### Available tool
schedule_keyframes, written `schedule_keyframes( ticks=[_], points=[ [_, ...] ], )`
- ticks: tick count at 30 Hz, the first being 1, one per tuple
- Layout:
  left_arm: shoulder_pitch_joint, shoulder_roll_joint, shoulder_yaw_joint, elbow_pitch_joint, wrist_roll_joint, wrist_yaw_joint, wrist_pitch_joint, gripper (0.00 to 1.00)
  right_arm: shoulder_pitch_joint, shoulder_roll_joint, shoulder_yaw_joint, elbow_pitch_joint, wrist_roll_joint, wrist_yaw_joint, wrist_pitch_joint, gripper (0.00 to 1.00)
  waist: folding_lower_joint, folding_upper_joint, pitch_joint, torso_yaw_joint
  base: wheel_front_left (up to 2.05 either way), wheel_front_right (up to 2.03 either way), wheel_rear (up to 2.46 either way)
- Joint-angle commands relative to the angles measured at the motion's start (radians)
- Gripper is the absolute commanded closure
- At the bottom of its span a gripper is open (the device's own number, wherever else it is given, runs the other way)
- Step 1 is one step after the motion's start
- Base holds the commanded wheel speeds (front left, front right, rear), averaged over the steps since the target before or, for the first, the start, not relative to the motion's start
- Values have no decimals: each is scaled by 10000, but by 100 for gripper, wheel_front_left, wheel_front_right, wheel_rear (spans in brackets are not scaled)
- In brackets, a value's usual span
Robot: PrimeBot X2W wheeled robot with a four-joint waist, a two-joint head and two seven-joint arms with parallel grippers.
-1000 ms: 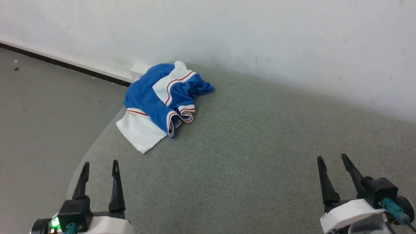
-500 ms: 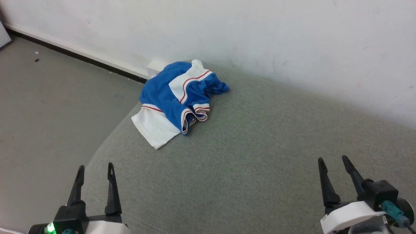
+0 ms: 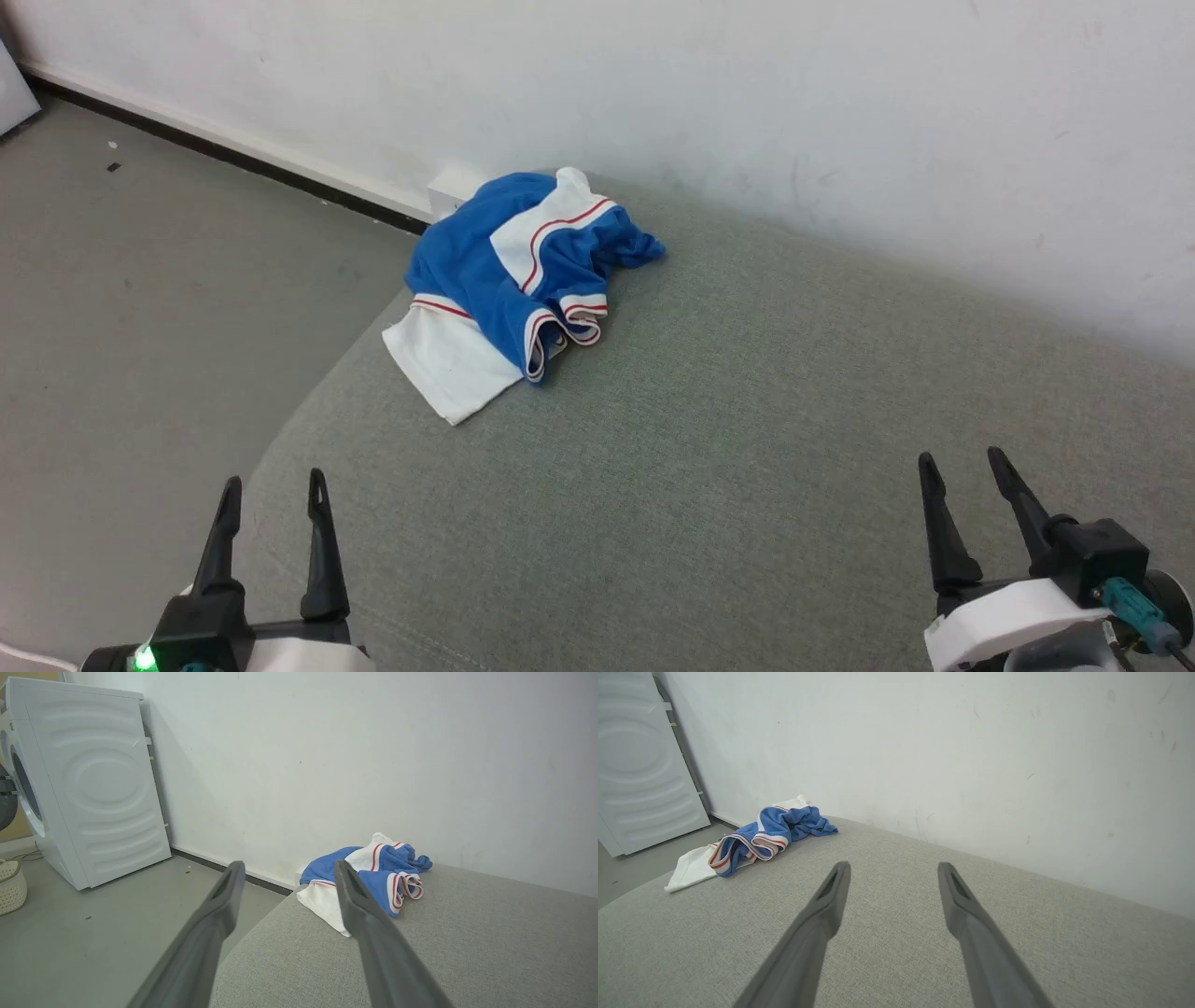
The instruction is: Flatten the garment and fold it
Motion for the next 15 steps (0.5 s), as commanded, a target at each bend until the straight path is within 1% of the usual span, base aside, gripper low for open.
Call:
schedule_keyframes(
  ticks=[1, 3, 5, 9, 11, 15],
  points=[
    [60, -28, -2, -39, 29, 12, -57, 0, -80, 28, -14, -15, -19, -9, -57, 0, 0, 0, 9, 8, 0, 0, 0],
    [23, -36, -5, -61, -35, -19, -57, 0, -80, 28, -17, -30, -37, -9, -57, 0, 0, 0, 33, 18, 0, 0, 0],
    [-129, -48, -20, -172, -235, -153, -57, 0, -79, 28, -43, -55, -63, -9, -57, 0, 0, 0, 76, 52, 0, 0, 0],
    [-886, -34, -456, -409, -544, -698, -56, 0, -10, 28, -197, -139, -161, -9, -57, 0, 0, 0, 225, 243, 0, 0, 0],
    [-1610, 242, -671, -483, -463, -996, 193, 0, 5, 28, -271, -212, -228, -9, -57, 0, 0, 0, 352, 307, 0, 0, 0],
    [-3567, 792, -932, -816, -695, -1457, 1144, 0, -66, 28, -389, -406, -414, -9, -57, 0, 0, 0, 721, 303, 0, 0, 0]
  ],
)
